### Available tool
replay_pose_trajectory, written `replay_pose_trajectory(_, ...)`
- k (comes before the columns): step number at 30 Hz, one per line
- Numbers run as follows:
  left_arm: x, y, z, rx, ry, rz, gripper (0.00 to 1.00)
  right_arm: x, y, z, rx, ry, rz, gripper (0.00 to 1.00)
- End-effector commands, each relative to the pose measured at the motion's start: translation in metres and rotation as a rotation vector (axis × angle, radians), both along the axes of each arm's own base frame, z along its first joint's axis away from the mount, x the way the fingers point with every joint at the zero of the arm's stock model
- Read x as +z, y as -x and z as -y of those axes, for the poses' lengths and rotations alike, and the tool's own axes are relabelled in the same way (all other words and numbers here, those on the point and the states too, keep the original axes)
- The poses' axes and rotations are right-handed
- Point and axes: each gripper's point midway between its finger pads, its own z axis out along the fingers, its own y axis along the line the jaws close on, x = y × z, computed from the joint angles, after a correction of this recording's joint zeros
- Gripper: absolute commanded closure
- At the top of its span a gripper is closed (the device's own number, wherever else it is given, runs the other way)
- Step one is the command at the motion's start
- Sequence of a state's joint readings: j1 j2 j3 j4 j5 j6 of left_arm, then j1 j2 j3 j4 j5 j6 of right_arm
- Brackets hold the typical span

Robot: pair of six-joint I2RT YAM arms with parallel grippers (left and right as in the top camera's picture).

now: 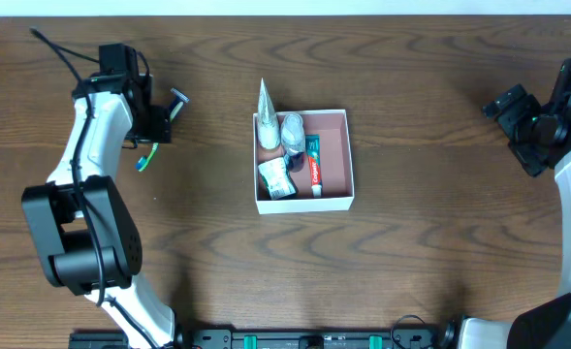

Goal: Pack container
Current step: 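Release toothpaste and move left gripper back to the toothbrush, then grasp the green toothbrush handle with the left gripper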

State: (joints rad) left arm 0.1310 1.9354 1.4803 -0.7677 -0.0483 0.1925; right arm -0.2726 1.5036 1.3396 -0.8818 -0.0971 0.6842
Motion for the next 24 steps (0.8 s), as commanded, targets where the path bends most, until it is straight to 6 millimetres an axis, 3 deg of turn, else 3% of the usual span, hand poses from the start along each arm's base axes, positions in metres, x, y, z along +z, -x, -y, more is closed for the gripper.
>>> replay_pose_trajectory(1, -0.010, -0.005, 0.022, -0.175, 0.079, -0.009, 0.25, 0.004, 0.001, 0.002, 0.004, 0.012, 0.010, 0.01)
replay_pose_trajectory(11, -0.050, -0.006, 0.022, -0.201, 0.092, -0.076, 0.23, 0.004, 0.001, 0.002, 0.004, 0.012, 0.010, 0.01)
replay_pose_trajectory(24, -0.061, -0.019, 0.021, -0.206, 0.083, -0.041, 0.24, 0.004, 0.001, 0.002, 0.004, 0.012, 0.010, 0.01)
